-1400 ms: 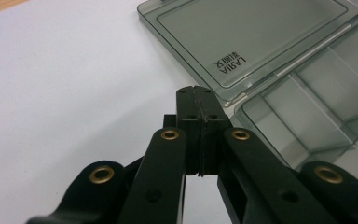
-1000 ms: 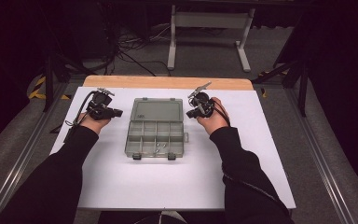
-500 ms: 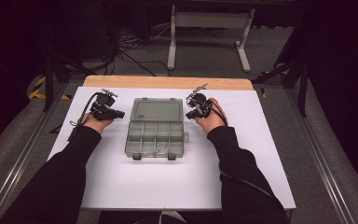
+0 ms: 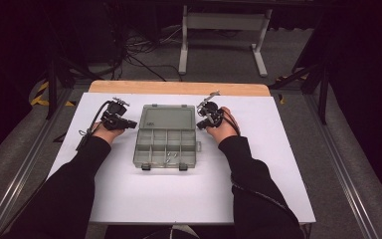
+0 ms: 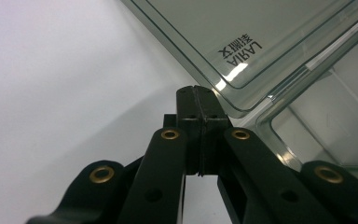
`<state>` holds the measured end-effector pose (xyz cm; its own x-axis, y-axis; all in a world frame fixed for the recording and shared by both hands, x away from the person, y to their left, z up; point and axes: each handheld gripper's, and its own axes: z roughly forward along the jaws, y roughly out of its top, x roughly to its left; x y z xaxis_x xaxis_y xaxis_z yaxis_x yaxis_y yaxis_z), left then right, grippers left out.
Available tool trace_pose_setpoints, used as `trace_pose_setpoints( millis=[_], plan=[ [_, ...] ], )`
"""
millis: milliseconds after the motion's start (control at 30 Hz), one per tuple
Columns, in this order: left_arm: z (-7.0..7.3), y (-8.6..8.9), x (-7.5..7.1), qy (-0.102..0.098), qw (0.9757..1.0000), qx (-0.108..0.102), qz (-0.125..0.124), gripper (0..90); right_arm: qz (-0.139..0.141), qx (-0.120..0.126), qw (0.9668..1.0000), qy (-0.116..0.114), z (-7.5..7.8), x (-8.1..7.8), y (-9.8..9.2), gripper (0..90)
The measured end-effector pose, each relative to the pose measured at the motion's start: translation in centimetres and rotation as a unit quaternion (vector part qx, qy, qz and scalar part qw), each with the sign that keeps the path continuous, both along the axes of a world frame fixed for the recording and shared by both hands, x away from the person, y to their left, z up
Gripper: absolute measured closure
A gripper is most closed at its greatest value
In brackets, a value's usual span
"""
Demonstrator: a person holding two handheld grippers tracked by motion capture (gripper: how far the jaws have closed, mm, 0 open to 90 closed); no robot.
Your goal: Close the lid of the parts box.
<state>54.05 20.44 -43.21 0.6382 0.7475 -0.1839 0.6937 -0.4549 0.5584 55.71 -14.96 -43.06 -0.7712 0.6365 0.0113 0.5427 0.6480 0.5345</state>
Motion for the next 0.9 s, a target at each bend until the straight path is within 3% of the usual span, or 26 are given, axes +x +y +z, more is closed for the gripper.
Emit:
trace_pose_setpoints(
  millis=[433,600,900],
  plan=[
    [-1.2,-0.7,0.3,0.012,0.9998,0.012,-0.004,89.6,0.003,0.001,1.0000,0.003,-0.4,0.2,0.2,90.0],
    [-1.2,-0.7,0.4,0.018,0.9998,0.003,0.007,89.6,-0.001,0.000,1.0000,0.003,-0.4,0.2,0.3,90.0],
    [-1.3,-0.9,0.6,0.013,0.9999,0.002,0.005,89.6,-0.002,-0.011,0.9999,-0.001,-0.3,0.2,0.7,90.0]
  ],
)
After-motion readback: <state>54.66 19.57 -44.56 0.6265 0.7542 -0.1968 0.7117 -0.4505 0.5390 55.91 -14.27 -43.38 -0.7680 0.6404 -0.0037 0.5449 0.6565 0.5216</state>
